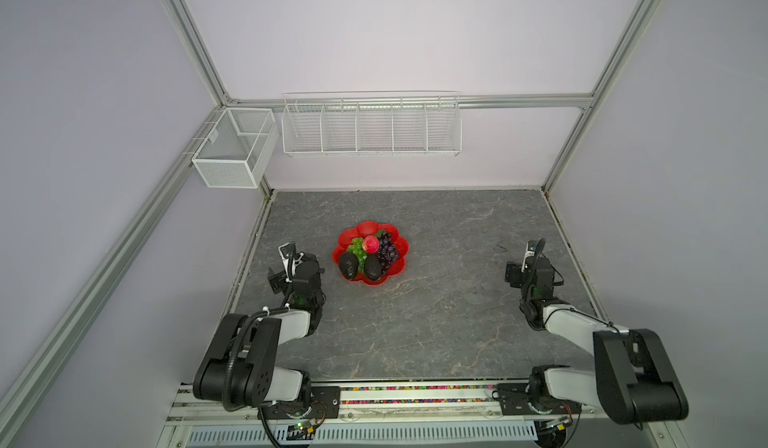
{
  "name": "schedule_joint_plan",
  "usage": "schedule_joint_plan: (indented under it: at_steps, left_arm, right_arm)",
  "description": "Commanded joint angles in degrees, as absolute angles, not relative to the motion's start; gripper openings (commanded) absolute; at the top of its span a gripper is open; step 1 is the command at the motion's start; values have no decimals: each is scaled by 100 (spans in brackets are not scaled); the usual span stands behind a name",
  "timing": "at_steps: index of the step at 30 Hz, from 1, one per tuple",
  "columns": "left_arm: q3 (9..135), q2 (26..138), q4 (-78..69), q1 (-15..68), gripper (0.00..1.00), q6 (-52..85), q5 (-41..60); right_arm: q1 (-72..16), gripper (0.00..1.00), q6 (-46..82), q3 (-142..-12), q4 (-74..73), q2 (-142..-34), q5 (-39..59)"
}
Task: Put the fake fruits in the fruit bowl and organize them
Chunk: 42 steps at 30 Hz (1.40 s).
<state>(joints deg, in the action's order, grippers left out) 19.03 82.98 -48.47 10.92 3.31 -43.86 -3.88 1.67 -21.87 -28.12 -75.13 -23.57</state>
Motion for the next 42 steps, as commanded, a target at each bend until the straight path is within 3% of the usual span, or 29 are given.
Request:
schedule_joint_plan:
  at_steps: [1,5,7,10,17,21,24,26,32,38,42]
  left_arm:
    - [2186,8472,-5113,1073,99,251,-4220]
    - [2074,8490,-5364,1037,99,187,-3965]
    - [2025,8642,-5692,1050,99,-187,-3200]
    - [2178,8605,-5246,1009,99,-69,-3106]
    - [1976,8500,-5385,541,99,118,-2250]
    - [2365,8712,-4748,624,99,204,-2415]
    - [2237,8882,-5246,588,99,279,-2514]
    - [2199,8935,-5374,580,99,238,-2480]
    - [2170,8922,-5414,580,99,214,-2457]
    - [1195,9025,-7459,424,99,375,-2295]
    - [1649,8921,-6420,424,99,343,-2259]
  right_arm:
    - [-360,89,22,-2137,-4034,-7674,-1701]
    - [-379,89,-377,-2096,-4478,-7972,-1157]
    - [-375,89,-437,-1857,-5175,-8193,-1093]
    - [-332,89,-468,-1776,-5638,-8513,-924]
    - [-105,88,-107,-2134,-5149,-8795,-1157]
    - [-171,89,-123,-2145,-5139,-8799,-1279]
    - [-177,88,-151,-2103,-5190,-8780,-1244]
    - [-193,88,-455,-2009,-5307,-8740,-532]
    - [-117,89,-407,-1749,-5707,-8601,-349]
    - [17,89,64,-1004,-6907,-8408,-1096]
    - [91,89,25,-1264,-7119,-8997,-801]
